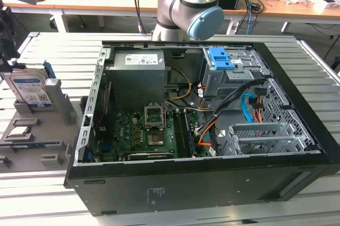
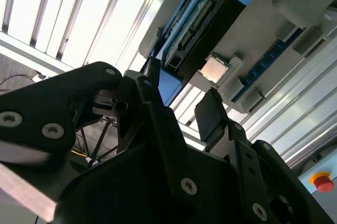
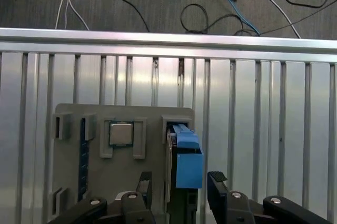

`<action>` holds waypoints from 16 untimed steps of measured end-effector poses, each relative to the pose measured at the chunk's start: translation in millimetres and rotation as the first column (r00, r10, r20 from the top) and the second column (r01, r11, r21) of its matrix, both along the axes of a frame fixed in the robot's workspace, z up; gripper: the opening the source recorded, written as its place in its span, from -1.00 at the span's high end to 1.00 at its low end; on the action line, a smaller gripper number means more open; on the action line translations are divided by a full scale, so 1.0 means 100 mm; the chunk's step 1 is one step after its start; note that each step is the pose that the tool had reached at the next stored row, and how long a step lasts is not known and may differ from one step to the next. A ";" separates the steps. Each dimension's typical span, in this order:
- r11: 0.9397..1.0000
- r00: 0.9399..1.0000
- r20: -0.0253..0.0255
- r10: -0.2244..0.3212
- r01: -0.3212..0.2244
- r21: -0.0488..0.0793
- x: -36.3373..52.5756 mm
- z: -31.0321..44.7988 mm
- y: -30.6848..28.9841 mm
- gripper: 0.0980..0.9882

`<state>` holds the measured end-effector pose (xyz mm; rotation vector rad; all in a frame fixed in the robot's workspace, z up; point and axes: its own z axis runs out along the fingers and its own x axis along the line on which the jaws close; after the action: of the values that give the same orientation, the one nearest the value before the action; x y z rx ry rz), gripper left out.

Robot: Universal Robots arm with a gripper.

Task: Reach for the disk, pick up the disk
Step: 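Pick up the disk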

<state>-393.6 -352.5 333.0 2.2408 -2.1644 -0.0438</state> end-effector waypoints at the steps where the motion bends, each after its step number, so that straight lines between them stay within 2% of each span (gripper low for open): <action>1: 1.000 1.000 0.000 0.000 0.000 0.000 -0.001 -0.020 0.001 0.00; 3: 1.000 1.000 0.000 0.001 -0.001 0.000 -0.001 -0.084 0.007 0.00; 6: 1.000 1.000 0.000 0.002 -0.002 0.000 -0.001 -0.137 0.012 0.00; 16: 1.000 1.000 0.000 0.002 -0.002 0.000 -0.001 -0.210 0.012 0.00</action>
<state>-393.7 -351.3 312.0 2.2430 -2.1619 -0.0437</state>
